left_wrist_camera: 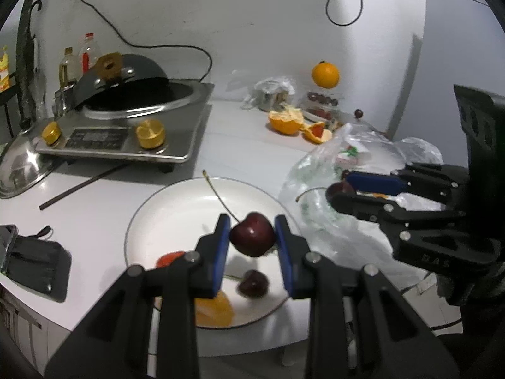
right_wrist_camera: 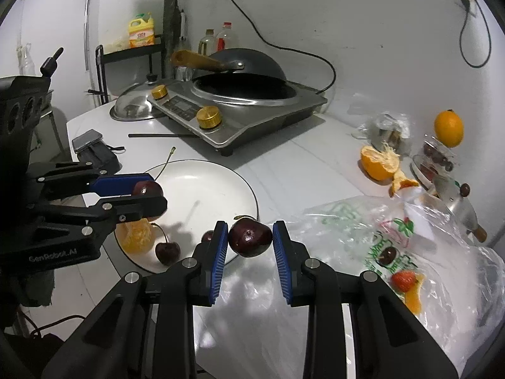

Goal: Organize fruits
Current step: 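Carry both held cherries from the bag over the white plate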

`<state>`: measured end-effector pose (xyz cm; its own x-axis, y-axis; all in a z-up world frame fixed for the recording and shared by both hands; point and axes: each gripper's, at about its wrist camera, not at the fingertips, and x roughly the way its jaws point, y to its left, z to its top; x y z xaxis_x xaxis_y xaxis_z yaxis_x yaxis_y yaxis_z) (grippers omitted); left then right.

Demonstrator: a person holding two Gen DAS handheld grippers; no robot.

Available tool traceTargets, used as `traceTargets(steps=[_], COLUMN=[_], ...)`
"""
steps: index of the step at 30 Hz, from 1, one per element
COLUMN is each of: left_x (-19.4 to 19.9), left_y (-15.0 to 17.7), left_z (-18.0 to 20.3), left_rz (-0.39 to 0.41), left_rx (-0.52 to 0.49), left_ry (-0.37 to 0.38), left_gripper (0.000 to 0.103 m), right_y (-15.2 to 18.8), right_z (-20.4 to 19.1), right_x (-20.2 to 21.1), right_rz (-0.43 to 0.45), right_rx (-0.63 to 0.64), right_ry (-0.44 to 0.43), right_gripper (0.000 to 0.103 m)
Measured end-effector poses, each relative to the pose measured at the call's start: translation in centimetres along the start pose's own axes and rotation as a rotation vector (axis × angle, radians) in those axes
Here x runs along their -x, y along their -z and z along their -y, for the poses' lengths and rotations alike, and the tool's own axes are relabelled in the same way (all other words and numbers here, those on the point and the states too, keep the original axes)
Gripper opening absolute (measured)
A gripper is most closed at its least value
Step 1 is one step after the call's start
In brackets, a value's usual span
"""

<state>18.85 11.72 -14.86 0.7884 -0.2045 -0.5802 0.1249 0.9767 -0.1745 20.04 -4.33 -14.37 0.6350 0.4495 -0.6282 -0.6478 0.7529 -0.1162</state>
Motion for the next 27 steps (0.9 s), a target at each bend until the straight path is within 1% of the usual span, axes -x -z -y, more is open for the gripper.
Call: traceTargets(steps=[7, 15, 21, 27], left_x=[-0.9, -2.1, -3.3, -4.3], left_y=[-0.1, -0.3, -0.3, -0.2], left_z=[-3.1, -6.1, -7.6, -8.6], left_rz=[-0.011, -0.016, -0.035, -0.067], left_rx=[0.027, 0.064, 0.076, 0.063], left_ry=[-0.030, -0.045, -0.050, -0.049], left_gripper=[0.029, 0.029, 0.029, 0.029], right_y=[-0.7, -1.7, -2.2, -2.6], right_z=[-0.9, -2.2, -3.3, -4.0], right_x=[-1.9, -4.5, -6.3, -7.8], right_rz=[-0.015, -0.034, -0.047, -0.064], right_rx=[0.013, 0.040, 0.054, 0.057], right_ry=[-0.023, -0.082, -0.113, -0.143], right_gripper=[0.031, 0.031, 0.031, 0.031])
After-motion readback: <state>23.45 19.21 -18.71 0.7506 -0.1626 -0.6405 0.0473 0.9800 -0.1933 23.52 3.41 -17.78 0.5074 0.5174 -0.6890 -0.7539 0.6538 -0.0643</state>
